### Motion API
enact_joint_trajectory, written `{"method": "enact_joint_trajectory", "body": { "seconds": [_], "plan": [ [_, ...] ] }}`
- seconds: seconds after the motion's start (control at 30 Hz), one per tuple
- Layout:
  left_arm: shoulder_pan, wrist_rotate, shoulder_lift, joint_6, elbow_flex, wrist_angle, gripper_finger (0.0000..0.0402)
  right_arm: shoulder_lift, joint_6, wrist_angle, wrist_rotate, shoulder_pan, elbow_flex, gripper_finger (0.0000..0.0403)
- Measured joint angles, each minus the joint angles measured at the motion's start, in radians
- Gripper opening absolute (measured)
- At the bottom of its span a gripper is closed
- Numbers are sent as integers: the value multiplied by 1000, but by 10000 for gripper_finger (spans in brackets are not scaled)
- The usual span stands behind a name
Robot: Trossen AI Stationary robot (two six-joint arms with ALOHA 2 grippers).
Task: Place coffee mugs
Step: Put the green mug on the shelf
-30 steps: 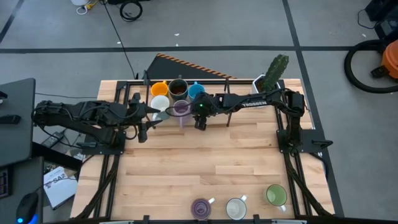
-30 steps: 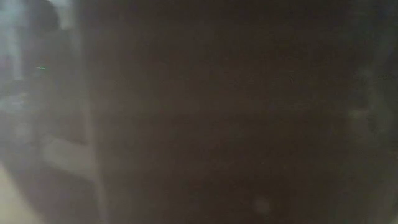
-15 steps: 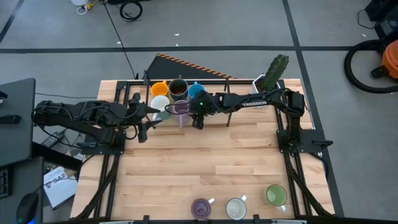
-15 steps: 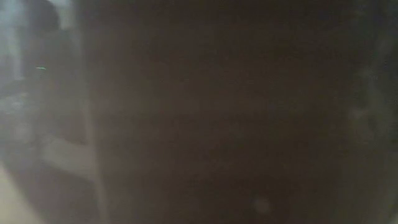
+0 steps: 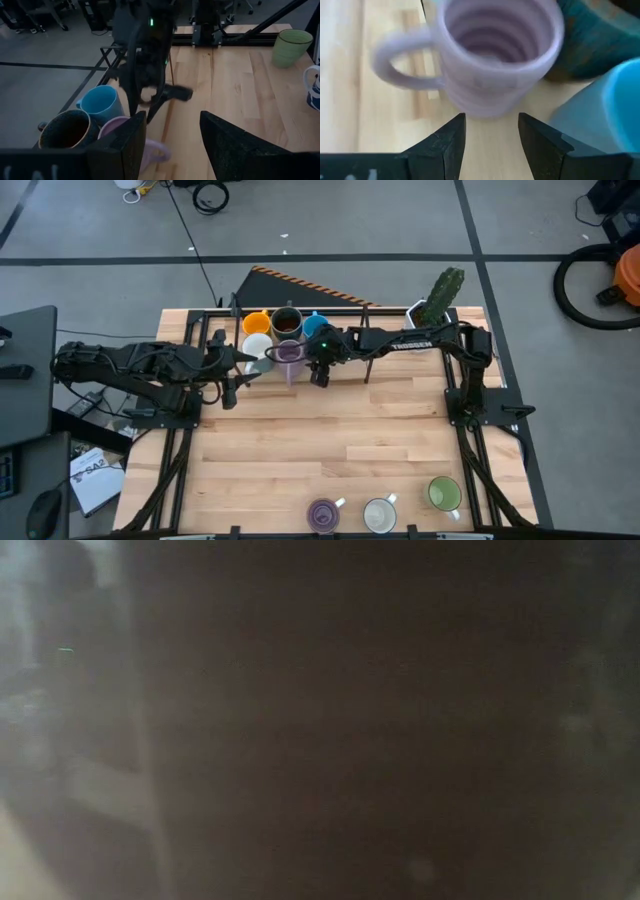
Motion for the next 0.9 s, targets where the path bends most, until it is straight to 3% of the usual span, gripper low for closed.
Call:
{"method": "enact_joint_trajectory", "body": {
  "seconds": [0.3, 0.73, 0.9],
  "plan": [
    [1, 0, 0, 0, 0, -4, 192, -117, 123, -221, -40, 96, 78, 187],
    [1, 0, 0, 0, 0, 23, 192, -162, 351, -428, 30, 433, 83, 187],
    [1, 0, 1, 31, 0, 31, 192, -180, 525, -599, 41, 537, 83, 187]
  ]
}}
